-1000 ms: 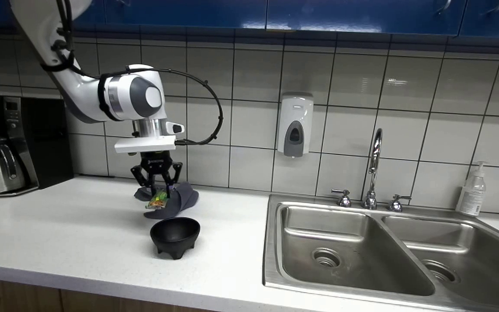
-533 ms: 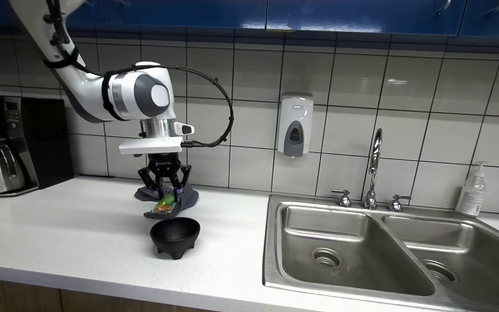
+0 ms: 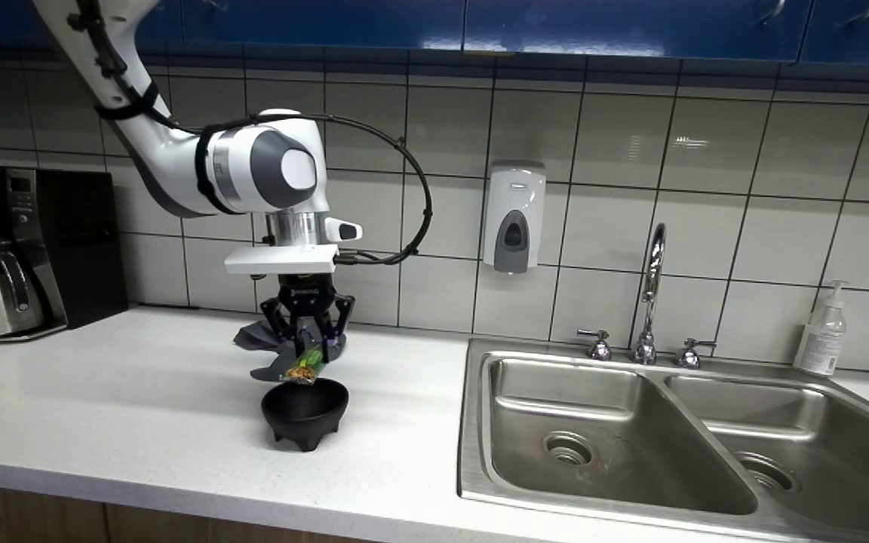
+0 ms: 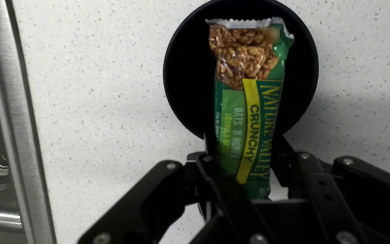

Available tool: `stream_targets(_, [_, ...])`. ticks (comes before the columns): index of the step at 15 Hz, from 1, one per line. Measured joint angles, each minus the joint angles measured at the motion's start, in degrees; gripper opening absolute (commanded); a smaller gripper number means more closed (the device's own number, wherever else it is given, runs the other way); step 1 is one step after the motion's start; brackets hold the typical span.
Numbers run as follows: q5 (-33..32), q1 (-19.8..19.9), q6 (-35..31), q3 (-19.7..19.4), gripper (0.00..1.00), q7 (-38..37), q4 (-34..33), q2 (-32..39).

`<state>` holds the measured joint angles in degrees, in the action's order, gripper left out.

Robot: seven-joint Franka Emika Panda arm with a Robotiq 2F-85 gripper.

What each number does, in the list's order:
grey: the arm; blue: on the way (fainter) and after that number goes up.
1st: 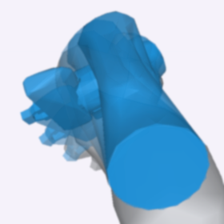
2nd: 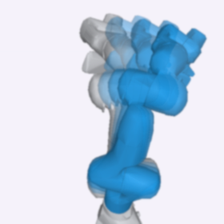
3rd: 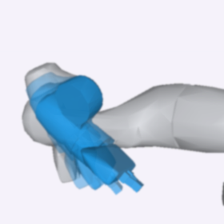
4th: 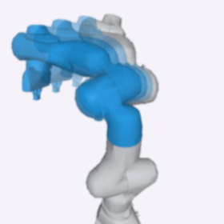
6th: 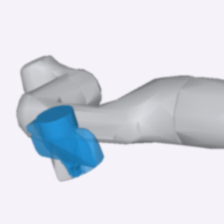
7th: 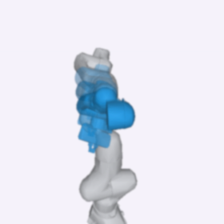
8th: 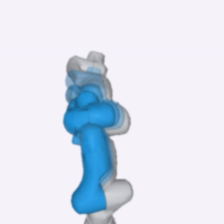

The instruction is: Put the green bar in the bowl

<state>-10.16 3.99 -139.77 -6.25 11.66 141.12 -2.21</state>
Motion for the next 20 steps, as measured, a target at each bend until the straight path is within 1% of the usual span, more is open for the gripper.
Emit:
stream_targets(2, [-0.01, 0.16, -0.39, -0.34, 0.15, 0.00, 0.04, 0.01])
stream_targets(10, [-1.32, -0.08, -6.06, -0.04, 0.15, -0.14, 2.67, 1.12])
stream_targets(20, [-1.49, -0.43, -8.07, 0.74, 0.15, -0.14, 3.89, 2.89])
